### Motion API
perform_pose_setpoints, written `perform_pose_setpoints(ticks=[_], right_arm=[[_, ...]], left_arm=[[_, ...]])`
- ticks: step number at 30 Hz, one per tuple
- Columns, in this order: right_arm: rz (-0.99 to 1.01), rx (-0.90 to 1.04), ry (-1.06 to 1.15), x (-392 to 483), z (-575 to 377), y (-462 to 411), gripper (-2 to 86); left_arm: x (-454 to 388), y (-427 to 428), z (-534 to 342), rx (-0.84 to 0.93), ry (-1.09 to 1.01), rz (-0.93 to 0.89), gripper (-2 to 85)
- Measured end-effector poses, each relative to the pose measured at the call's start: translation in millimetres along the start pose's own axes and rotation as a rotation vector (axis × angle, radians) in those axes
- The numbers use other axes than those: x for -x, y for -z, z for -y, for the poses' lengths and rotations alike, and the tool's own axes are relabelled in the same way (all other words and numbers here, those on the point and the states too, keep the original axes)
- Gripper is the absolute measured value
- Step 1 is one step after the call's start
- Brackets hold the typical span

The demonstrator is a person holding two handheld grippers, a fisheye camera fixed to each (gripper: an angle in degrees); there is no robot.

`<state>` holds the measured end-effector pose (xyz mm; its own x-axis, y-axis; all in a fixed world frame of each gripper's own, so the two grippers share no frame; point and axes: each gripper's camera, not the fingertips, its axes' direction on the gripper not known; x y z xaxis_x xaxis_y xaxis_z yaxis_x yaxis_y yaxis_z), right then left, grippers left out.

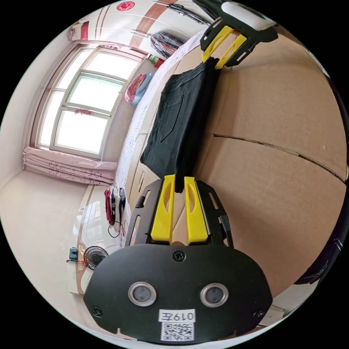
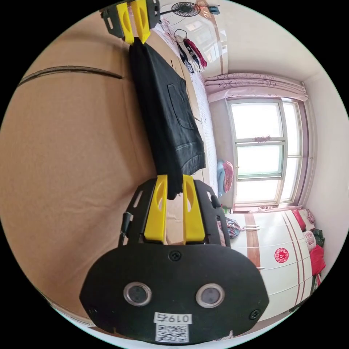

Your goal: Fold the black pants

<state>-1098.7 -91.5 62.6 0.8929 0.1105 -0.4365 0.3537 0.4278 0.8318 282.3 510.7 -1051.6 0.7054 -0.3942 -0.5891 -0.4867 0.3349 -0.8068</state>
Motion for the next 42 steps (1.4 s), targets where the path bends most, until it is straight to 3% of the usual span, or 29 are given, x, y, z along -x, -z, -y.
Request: perform_pose_setpoints(ticks=[4, 10, 17, 30, 35, 42], right_arm=[[-0.055, -0.016, 0.035, 9, -21, 8, 6.2], [0.164, -0.223, -0.2, -51, -32, 38, 5.6], [0.085, -0.286, -0.006, -14, 9, 43, 4.4], [0.176, -0.415, -0.008, -10, 44, 47, 5.2], [0.184, -0.436, 0.005, -5, 59, 45, 5.5], [0.134, -0.427, 0.032, -2, 70, 38, 5.6]], left_arm=[[0, 5, -24, -0.023, 0.046, -0.005, 0.8], [40, 21, -44, -0.255, 0.269, -0.19, 1.6], [7, -12, -21, -0.185, 0.092, -0.099, 3.4], [3, -45, -51, -0.103, 0.082, -0.052, 1.0], [11, -53, -64, -0.132, 0.171, -0.076, 0.8], [40, -64, -95, -0.221, 0.37, -0.248, 0.8]])
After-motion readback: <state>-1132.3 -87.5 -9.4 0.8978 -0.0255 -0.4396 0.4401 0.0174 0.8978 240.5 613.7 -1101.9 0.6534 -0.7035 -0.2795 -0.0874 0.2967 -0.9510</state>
